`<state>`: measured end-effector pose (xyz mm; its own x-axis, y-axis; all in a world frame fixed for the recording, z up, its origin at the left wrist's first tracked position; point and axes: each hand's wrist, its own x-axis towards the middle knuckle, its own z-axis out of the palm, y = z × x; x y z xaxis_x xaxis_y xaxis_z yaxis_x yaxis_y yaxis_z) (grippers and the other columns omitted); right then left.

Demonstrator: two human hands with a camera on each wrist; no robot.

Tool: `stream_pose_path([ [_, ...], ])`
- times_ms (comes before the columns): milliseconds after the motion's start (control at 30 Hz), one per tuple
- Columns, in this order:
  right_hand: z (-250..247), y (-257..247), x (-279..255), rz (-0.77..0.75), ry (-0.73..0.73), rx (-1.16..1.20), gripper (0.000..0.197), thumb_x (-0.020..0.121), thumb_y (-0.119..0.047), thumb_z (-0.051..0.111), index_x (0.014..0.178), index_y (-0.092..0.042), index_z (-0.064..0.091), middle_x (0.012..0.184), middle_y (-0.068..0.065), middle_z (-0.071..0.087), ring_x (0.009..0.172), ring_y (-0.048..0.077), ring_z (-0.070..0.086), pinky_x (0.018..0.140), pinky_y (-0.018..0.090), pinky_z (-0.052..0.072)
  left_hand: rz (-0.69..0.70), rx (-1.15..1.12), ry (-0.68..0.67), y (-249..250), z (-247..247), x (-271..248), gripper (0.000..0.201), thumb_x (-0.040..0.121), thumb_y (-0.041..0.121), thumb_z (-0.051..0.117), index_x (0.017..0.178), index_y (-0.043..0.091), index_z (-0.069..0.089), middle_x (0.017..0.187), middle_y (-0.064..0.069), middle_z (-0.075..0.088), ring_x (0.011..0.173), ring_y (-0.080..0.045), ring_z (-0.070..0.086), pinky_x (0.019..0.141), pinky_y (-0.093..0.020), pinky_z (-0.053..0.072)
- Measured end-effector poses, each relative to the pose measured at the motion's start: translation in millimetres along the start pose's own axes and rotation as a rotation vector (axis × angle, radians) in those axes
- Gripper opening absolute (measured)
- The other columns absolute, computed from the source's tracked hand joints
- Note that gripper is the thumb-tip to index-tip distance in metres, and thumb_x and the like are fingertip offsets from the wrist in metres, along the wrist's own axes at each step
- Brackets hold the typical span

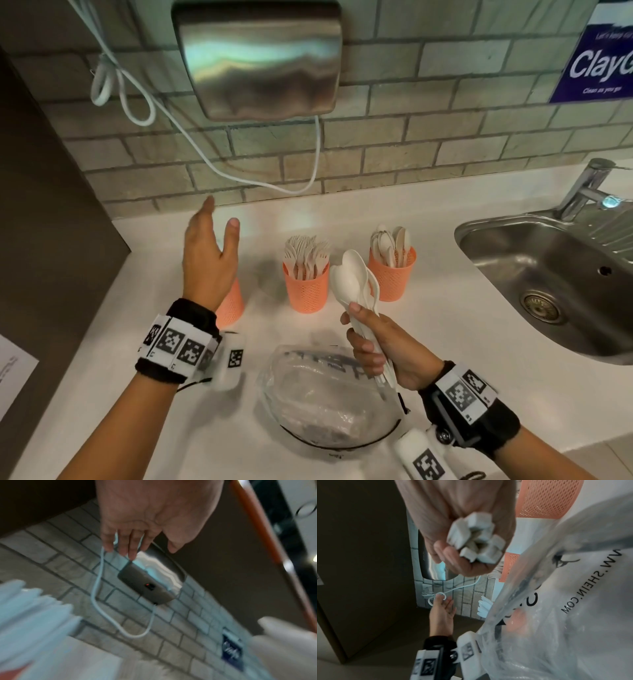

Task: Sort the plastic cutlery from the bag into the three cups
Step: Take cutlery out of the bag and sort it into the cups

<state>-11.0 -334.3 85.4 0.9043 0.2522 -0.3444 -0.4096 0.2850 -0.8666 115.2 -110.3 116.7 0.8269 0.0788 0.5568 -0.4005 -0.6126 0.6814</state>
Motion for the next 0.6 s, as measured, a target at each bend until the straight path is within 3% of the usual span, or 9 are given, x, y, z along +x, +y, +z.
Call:
stream_pose_path([
  [100,1,3,-1,-0.020,0.038,-0.012,0.032,0.077,-0.045,0.054,0.083,-0.014,0.048,0.046,-0.004,0.037,0.031,0.005,0.030,0.032,0.014,0.027,-0.062,-0.276,-0.146,34,-3,-21,0.027,0.099,0.018,0.040,0.122,0.011,0.051,0.102,0.000,0.064,0.094,-0.008,0.059,0.084,-0.013,0.042],
  [167,1,6,-4,-0.028,0.044,-0.031,0.028,0.080,-0.037,0.057,0.073,-0.013,0.045,0.047,-0.004,0.037,0.033,0.005,0.031,0.030,0.014,0.027,-0.129,-0.467,-0.287,46,1,-37,0.021,0.098,0.010,0.038,0.108,0.015,0.056,0.086,-0.002,0.066,0.075,-0.004,0.062,0.069,-0.011,0.047],
  [233,1,8,-6,-0.039,0.004,-0.017,0.033,0.081,-0.025,0.064,0.061,-0.014,0.041,0.045,-0.005,0.035,0.032,0.004,0.030,0.029,0.013,0.026,-0.229,-0.572,-0.417,53,9,-54,0.022,0.097,0.005,0.039,0.103,0.015,0.058,0.083,-0.004,0.066,0.070,-0.010,0.062,0.061,-0.013,0.050],
  [300,2,8,-10,-0.041,-0.068,-0.003,0.030,0.079,-0.017,0.061,0.059,-0.015,0.040,0.044,-0.005,0.033,0.031,0.004,0.029,0.028,0.012,0.025,-0.291,-0.618,-0.454,60,17,-69,0.020,0.095,0.003,0.043,0.105,0.012,0.059,0.088,-0.008,0.066,0.070,-0.014,0.061,0.058,-0.015,0.051],
  [367,4,8,-13,-0.043,-0.079,-0.058,0.019,0.080,-0.015,0.056,0.066,-0.014,0.043,0.046,-0.004,0.033,0.030,0.004,0.028,0.029,0.012,0.024,-0.264,-0.625,-0.401,65,22,-77,0.016,0.093,0.010,0.051,0.102,0.021,0.059,0.097,-0.009,0.066,0.077,-0.013,0.062,0.062,-0.015,0.051],
  [467,6,13,-16,-0.108,0.025,-0.343,0.014,0.089,-0.008,0.053,0.077,-0.014,0.049,0.045,-0.005,0.040,0.031,0.005,0.031,0.031,0.014,0.025,-0.061,-0.604,-0.386,71,16,-77,0.023,0.083,0.037,0.057,0.106,0.035,0.058,0.110,0.002,0.062,0.098,-0.008,0.058,0.080,-0.018,0.050],
  [600,6,20,-17,-0.292,0.130,-0.706,0.016,0.086,-0.010,0.060,0.077,-0.022,0.052,0.055,-0.008,0.049,0.037,0.001,0.043,0.038,0.012,0.033,0.301,-0.207,-0.682,75,6,-75,0.046,0.073,0.039,0.046,0.118,0.040,0.054,0.124,0.012,0.049,0.121,-0.004,0.040,0.100,-0.016,0.032],
])
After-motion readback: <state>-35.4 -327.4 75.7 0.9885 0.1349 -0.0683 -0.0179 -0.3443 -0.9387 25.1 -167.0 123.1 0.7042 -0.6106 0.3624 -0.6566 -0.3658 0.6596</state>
